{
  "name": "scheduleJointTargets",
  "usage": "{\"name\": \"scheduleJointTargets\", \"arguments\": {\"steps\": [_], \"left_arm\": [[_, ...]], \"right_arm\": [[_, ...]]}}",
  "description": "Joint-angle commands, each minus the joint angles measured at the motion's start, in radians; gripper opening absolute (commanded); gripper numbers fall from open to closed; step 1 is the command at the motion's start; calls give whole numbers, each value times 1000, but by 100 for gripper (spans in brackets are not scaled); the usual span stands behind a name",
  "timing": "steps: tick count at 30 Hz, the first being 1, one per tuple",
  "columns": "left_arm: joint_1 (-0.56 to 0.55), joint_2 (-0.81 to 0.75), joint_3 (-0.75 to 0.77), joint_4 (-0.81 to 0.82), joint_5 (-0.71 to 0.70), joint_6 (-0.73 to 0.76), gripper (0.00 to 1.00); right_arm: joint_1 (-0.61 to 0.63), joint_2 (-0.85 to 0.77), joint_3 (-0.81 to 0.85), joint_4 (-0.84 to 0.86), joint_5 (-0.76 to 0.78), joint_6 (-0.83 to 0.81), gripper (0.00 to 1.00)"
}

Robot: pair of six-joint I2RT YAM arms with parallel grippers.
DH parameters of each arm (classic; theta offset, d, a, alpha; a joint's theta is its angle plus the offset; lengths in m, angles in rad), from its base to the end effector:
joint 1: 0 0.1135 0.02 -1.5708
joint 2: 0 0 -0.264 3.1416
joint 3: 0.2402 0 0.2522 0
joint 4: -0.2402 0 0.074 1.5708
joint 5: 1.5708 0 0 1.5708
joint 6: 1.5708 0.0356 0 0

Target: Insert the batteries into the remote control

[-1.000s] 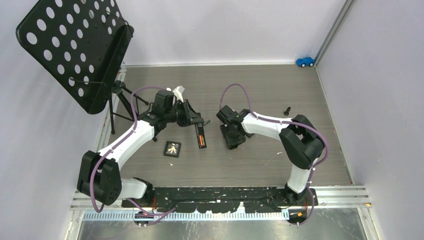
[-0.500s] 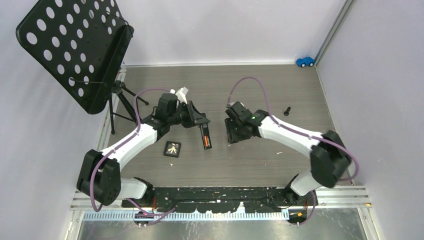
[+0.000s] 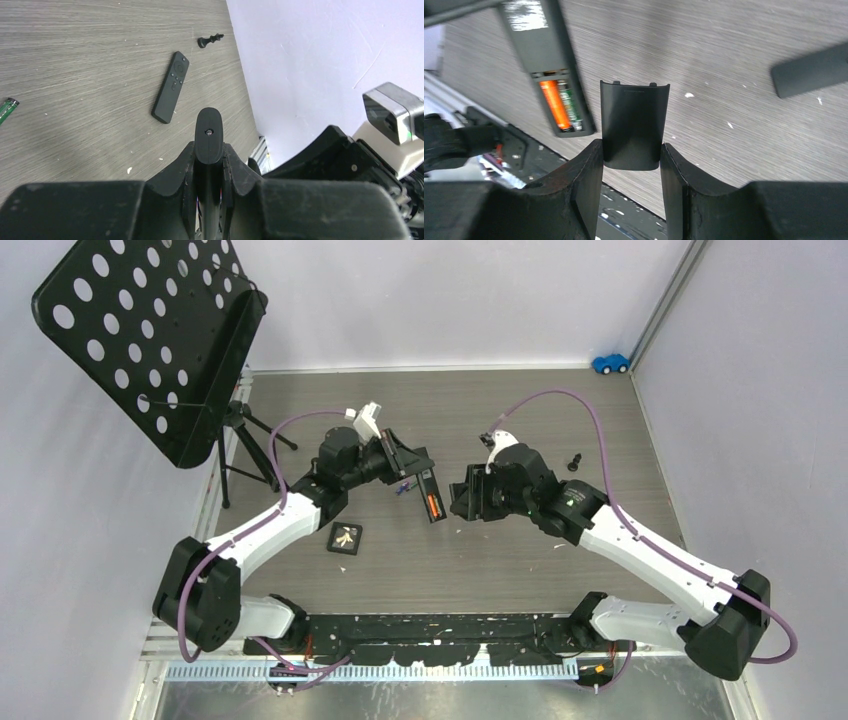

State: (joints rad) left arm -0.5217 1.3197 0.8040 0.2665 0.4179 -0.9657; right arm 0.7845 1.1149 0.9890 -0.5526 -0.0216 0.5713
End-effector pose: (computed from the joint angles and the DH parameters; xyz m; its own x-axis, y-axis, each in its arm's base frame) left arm 0.2532 -0.1622 0.2743 -0.7767 -0.4205 -0.4690 0.2772 0.4403 -0.8540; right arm 0.1691 0.1698 0.3105 -0.7620 0.0032 -0.6476 -0.3640 0.8250 0.4324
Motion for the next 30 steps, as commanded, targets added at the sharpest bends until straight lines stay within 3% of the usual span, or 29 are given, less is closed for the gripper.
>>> {"name": "scheduleJointTargets", "arguments": {"steps": [1, 9, 30], "left_arm": [[2, -2, 15, 59, -31, -60, 0], [2, 19, 53, -1, -6, -98, 0], [0, 18, 63, -20, 84, -156, 0]], "right_arm": [[36, -6, 50, 66, -25, 34, 36], [102, 77, 91, 60, 17, 15, 36], [118, 179, 137, -1, -26, -48, 40]]}}
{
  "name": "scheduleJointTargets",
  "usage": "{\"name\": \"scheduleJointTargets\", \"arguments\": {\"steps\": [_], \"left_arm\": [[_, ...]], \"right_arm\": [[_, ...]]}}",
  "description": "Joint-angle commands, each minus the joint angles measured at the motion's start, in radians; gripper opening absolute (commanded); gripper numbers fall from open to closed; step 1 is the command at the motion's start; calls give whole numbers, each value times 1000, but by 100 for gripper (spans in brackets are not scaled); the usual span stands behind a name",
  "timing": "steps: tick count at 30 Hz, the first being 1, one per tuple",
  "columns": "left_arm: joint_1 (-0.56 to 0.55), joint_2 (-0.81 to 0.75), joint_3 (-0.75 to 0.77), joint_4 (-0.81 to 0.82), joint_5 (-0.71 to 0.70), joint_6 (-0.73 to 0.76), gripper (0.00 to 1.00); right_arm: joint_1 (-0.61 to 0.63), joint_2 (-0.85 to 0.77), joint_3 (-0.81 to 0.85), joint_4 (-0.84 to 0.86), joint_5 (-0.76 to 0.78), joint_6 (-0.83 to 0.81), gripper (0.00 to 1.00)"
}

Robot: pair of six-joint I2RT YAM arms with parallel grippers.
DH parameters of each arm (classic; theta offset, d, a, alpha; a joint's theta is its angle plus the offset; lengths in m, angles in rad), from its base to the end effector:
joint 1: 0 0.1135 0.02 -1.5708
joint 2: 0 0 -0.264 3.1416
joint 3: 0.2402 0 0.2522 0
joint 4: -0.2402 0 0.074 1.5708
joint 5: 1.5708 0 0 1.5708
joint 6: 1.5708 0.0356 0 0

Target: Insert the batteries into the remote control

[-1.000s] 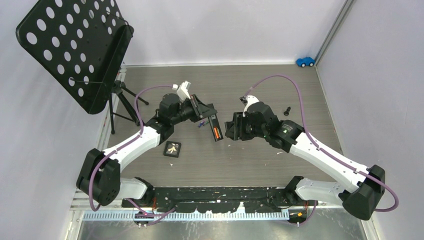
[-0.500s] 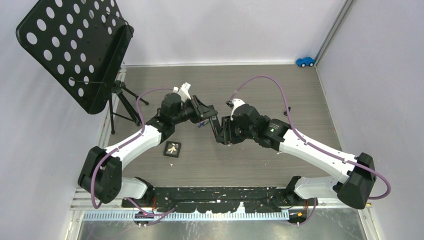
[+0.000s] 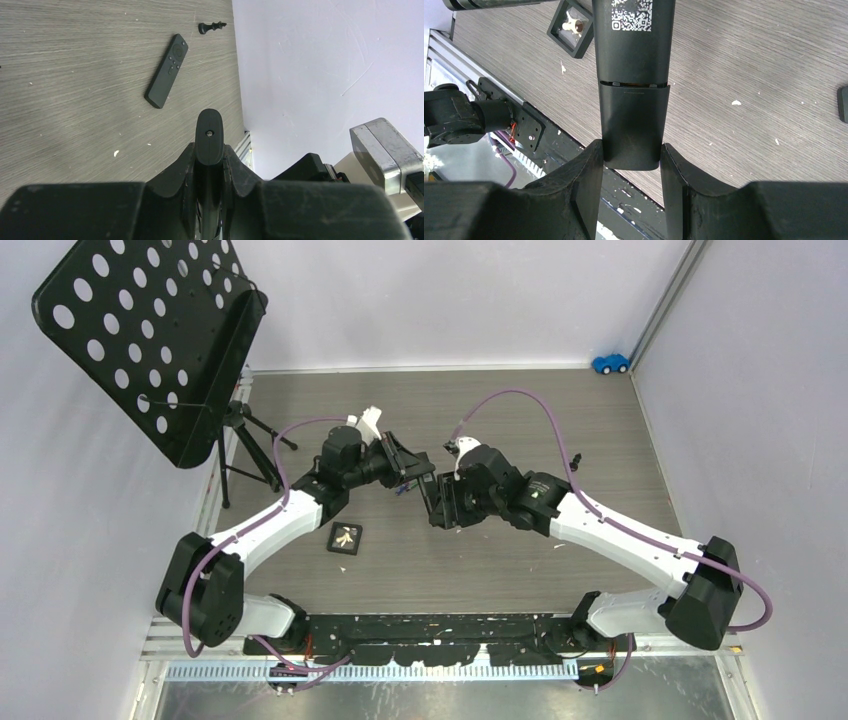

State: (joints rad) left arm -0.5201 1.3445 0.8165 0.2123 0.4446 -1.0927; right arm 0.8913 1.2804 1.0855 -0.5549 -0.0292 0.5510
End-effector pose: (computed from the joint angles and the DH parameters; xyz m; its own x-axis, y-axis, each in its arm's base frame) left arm 0.2557 -0.1641 0.2662 -0.8373 -0.4442 -0.3188 0.1304 0.4040 -0.9054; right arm 0.1730 0.2158 0.3032 -0.7790 -0.1315 -0.6131 -0.4497 0.7986 0.4001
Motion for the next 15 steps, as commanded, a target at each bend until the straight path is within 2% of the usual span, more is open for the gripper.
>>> {"name": "scheduleJointTargets", "arguments": {"steps": [1, 15], "left_arm": [[-1, -6, 53, 26, 62, -35, 0], [-1, -14, 65, 38, 92, -73, 0]], "right_arm": [[12, 16, 40, 0, -20, -31, 40], [14, 79, 63, -85, -63, -32, 45]]}}
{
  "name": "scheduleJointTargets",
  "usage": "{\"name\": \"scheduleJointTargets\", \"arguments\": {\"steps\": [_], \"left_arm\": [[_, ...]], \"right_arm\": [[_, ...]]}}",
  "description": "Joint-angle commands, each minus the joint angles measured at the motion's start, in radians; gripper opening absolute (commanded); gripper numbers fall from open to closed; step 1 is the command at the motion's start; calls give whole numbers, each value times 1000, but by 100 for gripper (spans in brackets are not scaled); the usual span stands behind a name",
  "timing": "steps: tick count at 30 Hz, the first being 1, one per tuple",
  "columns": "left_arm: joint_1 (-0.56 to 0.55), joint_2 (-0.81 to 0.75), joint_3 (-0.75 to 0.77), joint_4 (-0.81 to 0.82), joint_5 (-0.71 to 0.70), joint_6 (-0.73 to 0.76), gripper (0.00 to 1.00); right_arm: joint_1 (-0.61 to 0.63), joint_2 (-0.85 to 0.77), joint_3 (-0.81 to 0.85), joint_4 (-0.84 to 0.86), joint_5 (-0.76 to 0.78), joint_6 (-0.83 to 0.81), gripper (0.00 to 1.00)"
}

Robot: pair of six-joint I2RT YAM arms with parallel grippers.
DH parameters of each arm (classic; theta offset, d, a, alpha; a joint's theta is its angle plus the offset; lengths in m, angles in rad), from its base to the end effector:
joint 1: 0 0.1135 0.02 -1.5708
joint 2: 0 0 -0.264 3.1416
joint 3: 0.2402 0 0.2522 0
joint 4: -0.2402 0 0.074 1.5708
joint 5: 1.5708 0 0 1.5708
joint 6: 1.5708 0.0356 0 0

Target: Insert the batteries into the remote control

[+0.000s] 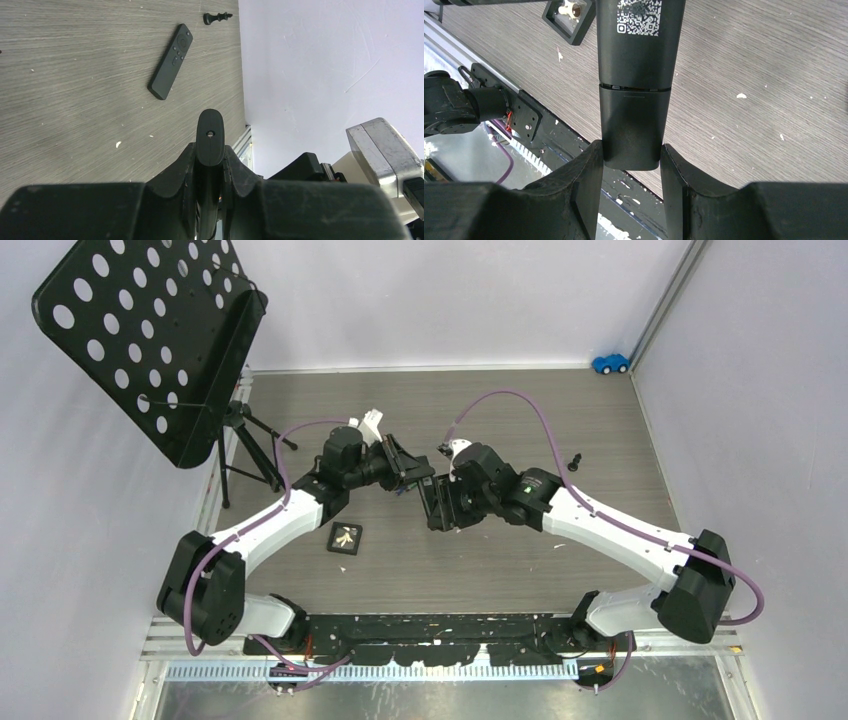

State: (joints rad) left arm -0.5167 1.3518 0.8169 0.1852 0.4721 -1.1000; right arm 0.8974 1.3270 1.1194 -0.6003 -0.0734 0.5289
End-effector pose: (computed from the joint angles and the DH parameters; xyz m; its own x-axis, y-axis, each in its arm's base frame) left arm 0.2557 -0.1639 0.2617 -0.8583 -0.4252 -0.2873 0.1026 0.4063 -0.9079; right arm 0.1751 0.2236 0.2988 -0.7985 -0.1940 -0.5699 -0.4729 0.7879 0.3944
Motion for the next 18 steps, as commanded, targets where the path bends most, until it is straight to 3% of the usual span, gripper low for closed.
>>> {"name": "scheduleJointTargets", "arguments": {"steps": [1, 18], "left_arm": [[-5, -23, 65, 65, 64, -68, 0], [-5, -25, 21, 144, 146, -181, 0]], "right_arm": [[8, 37, 30, -41, -20, -7, 45], [8, 90, 109, -58, 24, 19, 51]]}}
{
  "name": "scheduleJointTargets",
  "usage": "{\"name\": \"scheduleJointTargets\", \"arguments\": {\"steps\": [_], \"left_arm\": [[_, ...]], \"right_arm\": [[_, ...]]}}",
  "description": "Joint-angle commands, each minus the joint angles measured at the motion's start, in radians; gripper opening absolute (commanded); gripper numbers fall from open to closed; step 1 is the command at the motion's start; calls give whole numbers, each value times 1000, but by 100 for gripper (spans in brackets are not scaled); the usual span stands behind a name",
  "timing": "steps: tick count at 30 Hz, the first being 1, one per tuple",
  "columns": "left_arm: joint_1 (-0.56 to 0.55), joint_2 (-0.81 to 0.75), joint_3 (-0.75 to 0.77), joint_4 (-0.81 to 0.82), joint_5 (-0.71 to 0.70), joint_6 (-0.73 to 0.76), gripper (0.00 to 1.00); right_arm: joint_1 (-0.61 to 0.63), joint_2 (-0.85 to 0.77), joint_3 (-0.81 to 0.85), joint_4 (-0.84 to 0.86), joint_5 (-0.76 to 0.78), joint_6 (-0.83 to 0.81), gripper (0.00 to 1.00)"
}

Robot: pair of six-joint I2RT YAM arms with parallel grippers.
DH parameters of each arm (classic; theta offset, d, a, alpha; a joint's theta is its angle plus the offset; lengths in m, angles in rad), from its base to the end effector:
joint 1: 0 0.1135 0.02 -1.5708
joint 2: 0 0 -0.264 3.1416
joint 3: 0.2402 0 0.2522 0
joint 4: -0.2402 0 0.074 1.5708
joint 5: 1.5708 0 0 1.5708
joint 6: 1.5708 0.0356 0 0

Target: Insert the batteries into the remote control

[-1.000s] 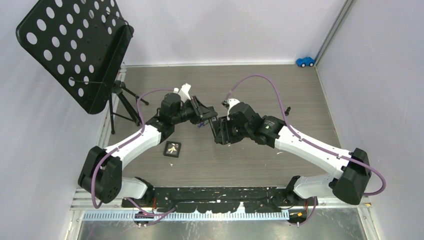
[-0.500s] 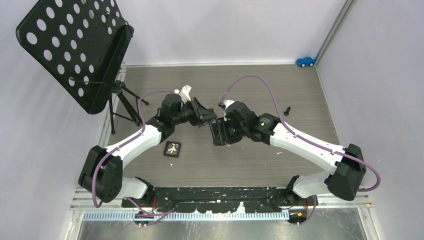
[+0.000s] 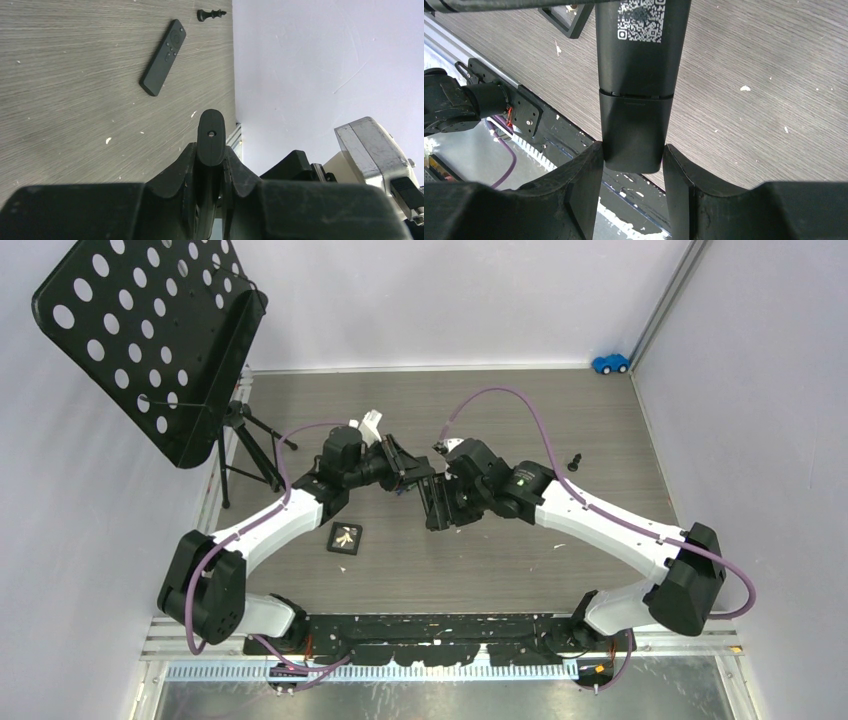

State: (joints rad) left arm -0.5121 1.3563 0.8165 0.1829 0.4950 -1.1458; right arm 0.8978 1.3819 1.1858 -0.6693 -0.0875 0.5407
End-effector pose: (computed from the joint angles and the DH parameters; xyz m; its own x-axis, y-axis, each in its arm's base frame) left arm 0.2562 -0.1634 0.2602 -0.8719 -0.4295 -0.2351 0.0603 0.3823 -0.9221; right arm 0.1804 0.2313 0.3006 -0.8260 -0.2136 -0.5216 -0.4538 0.8008 0.3908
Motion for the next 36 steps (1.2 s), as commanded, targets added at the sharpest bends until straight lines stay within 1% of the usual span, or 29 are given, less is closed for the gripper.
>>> {"name": "scheduleJointTargets", "arguments": {"steps": [1, 7, 16, 25, 33, 36], "left_arm": [[-9, -31, 15, 151, 129, -141, 0], [-9, -35, -23, 180, 149, -158, 0], [-9, -45, -40, 184, 158, -157, 0], [-8, -48, -40, 195, 175, -157, 0], [-8, -39, -21, 181, 229, -186, 0], [-8, -26, -21, 182, 242, -193, 0]], "right_arm": [[7, 42, 47, 9, 39, 5, 51], [7, 68, 74, 10, 56, 7, 51], [7, 65, 98, 10, 79, 10, 50], [6, 66, 106, 6, 52, 17, 49], [-4, 67, 107, 7, 48, 17, 51], [-6, 78, 116, -5, 77, 23, 52]]}}
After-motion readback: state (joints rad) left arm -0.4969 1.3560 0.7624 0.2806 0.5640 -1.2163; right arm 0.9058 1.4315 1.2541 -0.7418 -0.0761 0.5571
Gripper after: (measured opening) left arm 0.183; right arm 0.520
